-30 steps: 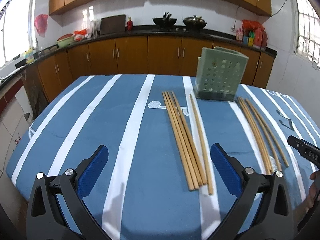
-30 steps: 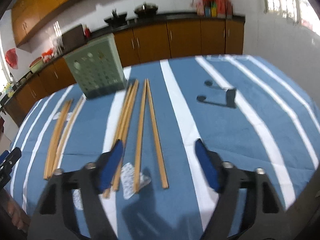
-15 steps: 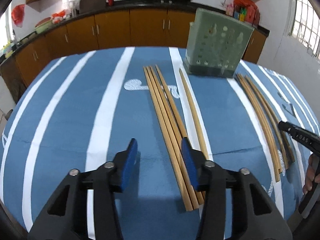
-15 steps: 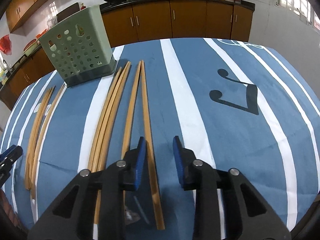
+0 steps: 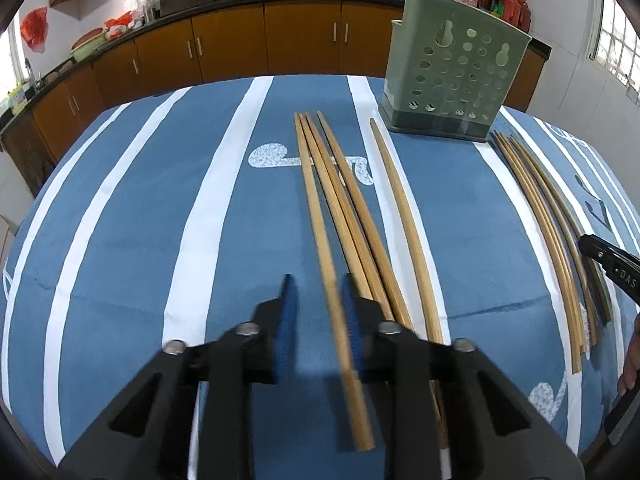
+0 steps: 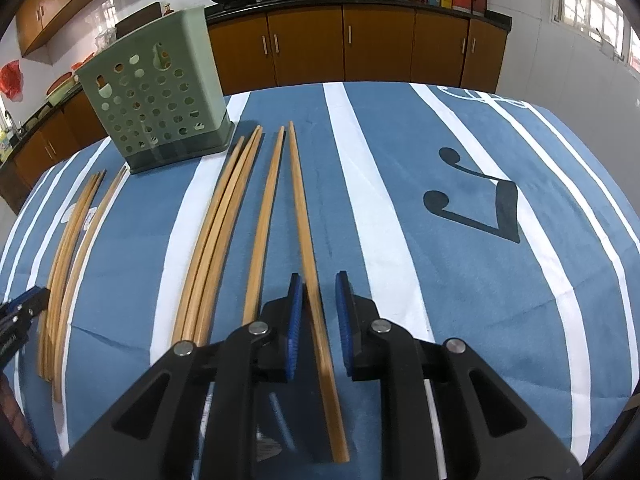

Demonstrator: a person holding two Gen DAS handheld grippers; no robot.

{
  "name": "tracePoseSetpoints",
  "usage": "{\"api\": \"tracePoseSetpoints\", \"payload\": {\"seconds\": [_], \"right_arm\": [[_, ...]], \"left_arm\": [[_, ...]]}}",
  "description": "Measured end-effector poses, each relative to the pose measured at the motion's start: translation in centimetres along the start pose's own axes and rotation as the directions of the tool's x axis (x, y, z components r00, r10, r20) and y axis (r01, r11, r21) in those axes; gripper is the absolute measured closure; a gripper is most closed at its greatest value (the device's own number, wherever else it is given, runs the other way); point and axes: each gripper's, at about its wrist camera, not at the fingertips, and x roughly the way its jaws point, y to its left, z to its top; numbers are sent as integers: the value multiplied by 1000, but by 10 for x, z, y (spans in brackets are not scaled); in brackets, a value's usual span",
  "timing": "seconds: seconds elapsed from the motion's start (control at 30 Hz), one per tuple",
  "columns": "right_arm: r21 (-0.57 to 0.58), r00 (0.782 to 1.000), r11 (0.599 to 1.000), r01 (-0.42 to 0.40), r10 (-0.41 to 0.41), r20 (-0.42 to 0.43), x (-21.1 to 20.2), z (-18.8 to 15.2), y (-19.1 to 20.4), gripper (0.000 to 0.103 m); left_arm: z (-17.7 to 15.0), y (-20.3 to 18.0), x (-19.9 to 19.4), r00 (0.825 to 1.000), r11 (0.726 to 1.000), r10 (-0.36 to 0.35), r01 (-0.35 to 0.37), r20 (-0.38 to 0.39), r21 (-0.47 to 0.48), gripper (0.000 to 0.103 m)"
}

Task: Organize utensils
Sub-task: 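Close the left gripper on a wooden chopstick while the right gripper grasps another, then lift both held chopsticks upright and carry them over the green holder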

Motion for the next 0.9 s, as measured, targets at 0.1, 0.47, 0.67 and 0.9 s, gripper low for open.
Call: {"api": "tracePoseSetpoints", "payload": {"seconds": [0.1,0.47,0.67,0.9], "right_arm": [[0,1000,1000,8,-8,4,3,3,-2,94],[86,999,996,23,-26,31,20,24,-29,95],[70,999,997,20,-22,31,16,20,-27,94],[65,999,998,18,-20,27,13,14,-26,94]], "left_arm": [[9,6,6,1000,1000,10,-10,-5,-4,95],[27,37,22,1000,1000,-2,3,31,-28,95],[21,38,17,999,999,-14,15,31,-32,95],[14,34,13,999,1000,11,-11,35,-13,95]]}}
